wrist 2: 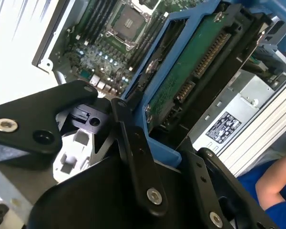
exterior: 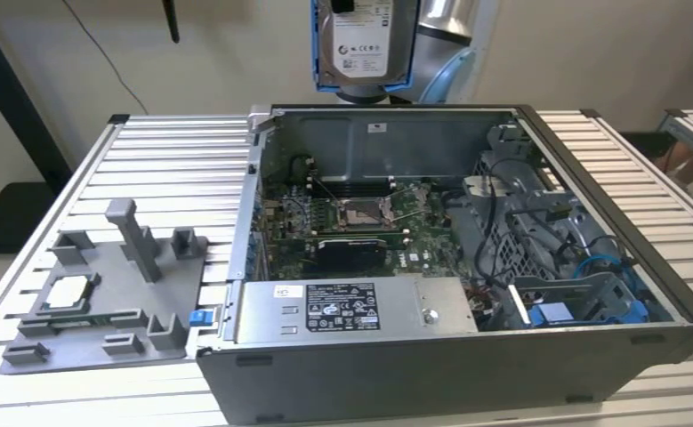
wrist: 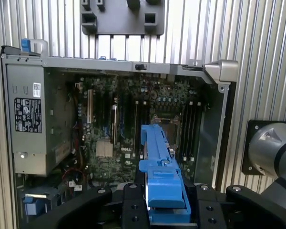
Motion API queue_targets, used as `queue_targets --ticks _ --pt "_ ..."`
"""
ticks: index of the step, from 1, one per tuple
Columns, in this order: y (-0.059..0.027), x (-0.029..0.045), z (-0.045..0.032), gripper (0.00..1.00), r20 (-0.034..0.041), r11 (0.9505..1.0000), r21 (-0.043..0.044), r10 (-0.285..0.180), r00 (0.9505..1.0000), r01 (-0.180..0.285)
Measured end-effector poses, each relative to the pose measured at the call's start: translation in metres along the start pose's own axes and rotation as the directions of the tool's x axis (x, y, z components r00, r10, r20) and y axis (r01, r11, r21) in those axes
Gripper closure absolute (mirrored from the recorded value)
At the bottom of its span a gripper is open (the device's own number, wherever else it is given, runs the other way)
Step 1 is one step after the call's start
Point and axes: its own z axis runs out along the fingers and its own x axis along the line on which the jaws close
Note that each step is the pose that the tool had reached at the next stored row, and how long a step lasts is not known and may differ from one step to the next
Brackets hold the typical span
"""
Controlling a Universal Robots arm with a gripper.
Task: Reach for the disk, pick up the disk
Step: 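Pick up the disk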
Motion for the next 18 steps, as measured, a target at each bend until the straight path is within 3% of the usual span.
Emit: queue_targets --ticks 18 --pt "-0.0572 0.0019 0.0058 1.00 0.0001 1.0000 0.0001 0.000 1.0000 0.000"
